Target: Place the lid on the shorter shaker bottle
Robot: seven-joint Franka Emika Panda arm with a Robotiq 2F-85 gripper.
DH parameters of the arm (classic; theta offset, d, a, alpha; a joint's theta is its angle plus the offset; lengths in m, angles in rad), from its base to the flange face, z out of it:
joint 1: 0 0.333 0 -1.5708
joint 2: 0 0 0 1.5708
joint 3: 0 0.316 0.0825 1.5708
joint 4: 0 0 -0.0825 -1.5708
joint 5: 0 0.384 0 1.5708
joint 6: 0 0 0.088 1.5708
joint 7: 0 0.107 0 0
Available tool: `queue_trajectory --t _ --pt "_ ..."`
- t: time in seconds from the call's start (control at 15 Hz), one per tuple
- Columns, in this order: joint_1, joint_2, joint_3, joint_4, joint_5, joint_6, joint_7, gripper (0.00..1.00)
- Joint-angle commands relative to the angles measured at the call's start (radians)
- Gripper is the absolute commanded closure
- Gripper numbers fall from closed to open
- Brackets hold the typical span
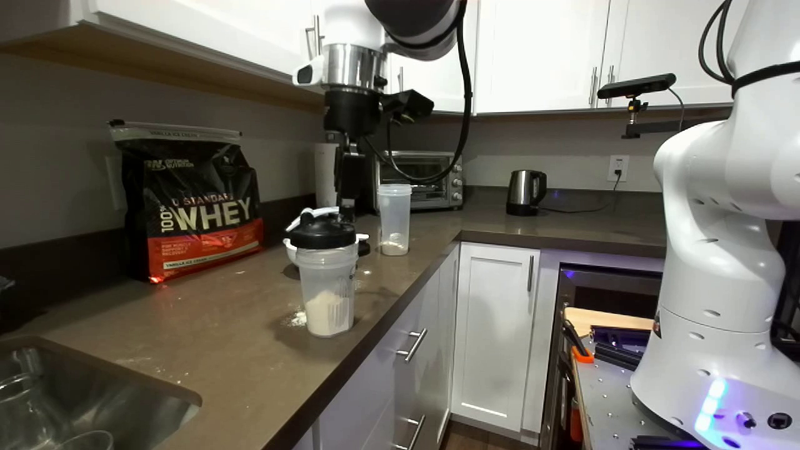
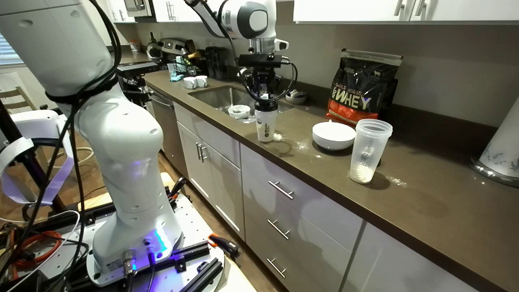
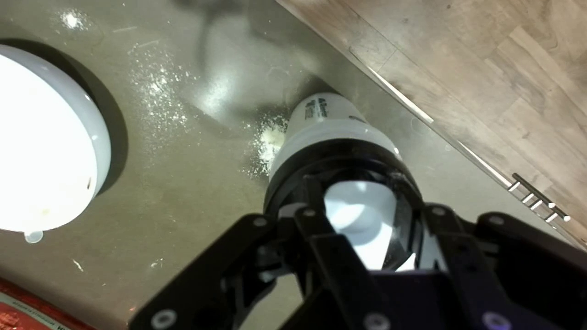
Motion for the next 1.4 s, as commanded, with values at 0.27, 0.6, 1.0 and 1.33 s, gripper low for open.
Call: queue_trajectory --t 0.27,0.6,1.0,1.33 --pt "-0.008 0.000 -0.008 -0.008 -0.001 -0.003 -0.030 0.86" --pt "-0.007 0.009 -0.008 -0.008 0.007 -0.004 -0.034 0.86" --pt "-0.006 0.019 -0.007 -0.010 0.008 -0.001 -0.035 0.86" --pt "-0.007 0.027 -0.004 -0.013 0.006 -0.004 -0.036 0.52"
